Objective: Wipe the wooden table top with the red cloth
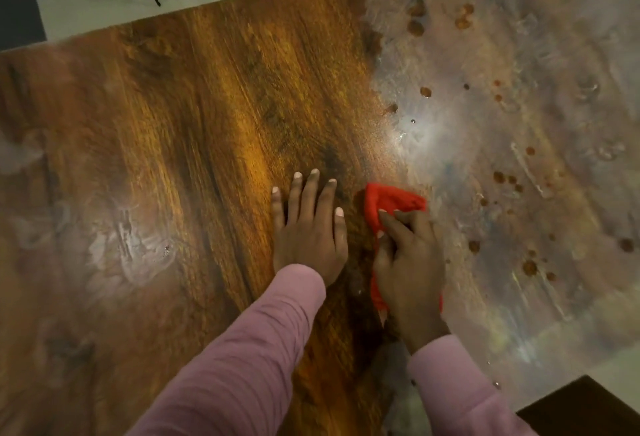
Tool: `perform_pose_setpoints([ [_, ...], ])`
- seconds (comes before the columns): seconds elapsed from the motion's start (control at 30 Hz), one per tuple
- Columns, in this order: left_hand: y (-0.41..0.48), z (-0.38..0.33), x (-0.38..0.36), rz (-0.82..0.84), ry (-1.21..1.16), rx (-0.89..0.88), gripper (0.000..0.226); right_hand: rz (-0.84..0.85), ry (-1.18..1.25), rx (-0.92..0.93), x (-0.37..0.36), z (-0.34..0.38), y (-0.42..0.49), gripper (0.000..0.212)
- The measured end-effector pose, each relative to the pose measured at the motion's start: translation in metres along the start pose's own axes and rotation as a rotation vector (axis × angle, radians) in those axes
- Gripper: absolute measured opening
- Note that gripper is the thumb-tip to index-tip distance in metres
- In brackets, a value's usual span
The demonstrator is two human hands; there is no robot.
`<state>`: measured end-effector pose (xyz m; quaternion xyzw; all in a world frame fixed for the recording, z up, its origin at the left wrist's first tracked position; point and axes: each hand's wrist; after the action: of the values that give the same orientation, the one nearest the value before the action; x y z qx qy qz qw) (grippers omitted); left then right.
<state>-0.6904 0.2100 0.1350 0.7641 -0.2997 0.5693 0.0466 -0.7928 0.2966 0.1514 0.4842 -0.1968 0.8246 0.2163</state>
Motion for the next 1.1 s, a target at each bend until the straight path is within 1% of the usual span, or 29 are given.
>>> perform_pose_setpoints([
  [0.1, -0.008, 0.009, 0.002, -0.029, 0.029, 0.123, 0.055, 0.115, -0.055, 0.182, -0.004, 0.006, -0.027, 0.035],
  [0.17, -0.015, 0.017, -0.002, 0.012, 0.078, 0.177, 0.057, 0.183, -0.090, 0.331, -0.007, 0.001, -0.042, 0.032],
  [0.2, -0.018, 0.020, -0.006, 0.034, 0.107, 0.173, 0.058, 0.196, -0.122, 0.379, -0.004, -0.005, -0.042, 0.032],
  [0.23, -0.019, 0.023, -0.009, 0.045, 0.131, 0.162, 0.058, 0.191, -0.159, 0.389, 0.000, -0.011, -0.038, 0.033],
  [0.27, -0.019, 0.024, -0.010, 0.046, 0.144, 0.160, 0.057, 0.163, -0.187, 0.355, 0.003, -0.018, -0.031, 0.034],
  [0.33, -0.018, 0.023, -0.012, 0.029, 0.140, 0.166, 0.057, 0.067, -0.164, 0.190, 0.009, -0.028, -0.016, 0.032],
  [0.4, -0.018, 0.022, -0.012, 0.022, 0.143, 0.161, 0.057, -0.007, -0.069, 0.054, 0.008, -0.023, -0.013, 0.032],
  [0.43, -0.018, 0.022, -0.012, 0.023, 0.144, 0.156, 0.057, -0.013, -0.051, 0.040, 0.004, -0.018, -0.020, 0.032],
  [0.47, -0.018, 0.022, -0.013, 0.022, 0.145, 0.157, 0.057, 0.011, -0.053, 0.071, -0.001, -0.010, -0.031, 0.031],
  [0.57, -0.018, 0.023, -0.014, 0.016, 0.159, 0.157, 0.057, 0.154, -0.083, 0.301, -0.013, 0.002, -0.075, 0.031],
  [0.63, -0.018, 0.023, -0.013, 0.008, 0.156, 0.155, 0.058, 0.200, -0.103, 0.389, -0.009, -0.009, -0.080, 0.029],
  [0.7, -0.018, 0.023, -0.012, 0.008, 0.157, 0.148, 0.059, 0.136, -0.142, 0.345, -0.003, -0.022, -0.066, 0.026],
  [0.77, -0.018, 0.023, -0.013, 0.011, 0.157, 0.146, 0.061, 0.015, -0.143, 0.217, 0.003, -0.034, -0.050, 0.025],
  [0.83, -0.018, 0.023, -0.013, 0.013, 0.151, 0.143, 0.063, -0.071, -0.091, 0.093, 0.005, -0.037, -0.041, 0.026],
  [0.9, -0.018, 0.022, -0.012, 0.012, 0.158, 0.143, 0.064, -0.075, -0.064, 0.053, -0.001, -0.029, -0.047, 0.027],
  [0.93, -0.019, 0.022, -0.013, 0.015, 0.167, 0.143, 0.065, -0.040, -0.072, 0.084, -0.005, -0.023, -0.057, 0.028],
  [1.0, -0.018, 0.022, -0.014, 0.012, 0.180, 0.141, 0.064, 0.046, -0.106, 0.223, -0.011, -0.014, -0.079, 0.030],
  [1.07, -0.018, 0.023, -0.014, 0.007, 0.184, 0.146, 0.064, 0.130, -0.132, 0.375, -0.009, -0.018, -0.094, 0.031],
  [1.1, -0.018, 0.023, -0.014, 0.006, 0.184, 0.144, 0.064, 0.158, -0.148, 0.420, -0.005, -0.024, -0.092, 0.032],
])
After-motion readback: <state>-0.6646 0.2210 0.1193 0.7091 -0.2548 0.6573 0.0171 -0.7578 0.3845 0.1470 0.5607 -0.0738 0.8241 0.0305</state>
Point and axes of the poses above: each hand's wrist, its own y-axis towards the middle knuckle, its own x-axis out of the back of the hand, z = x × y, and after that the axes turned 12 degrees about z, right-handed
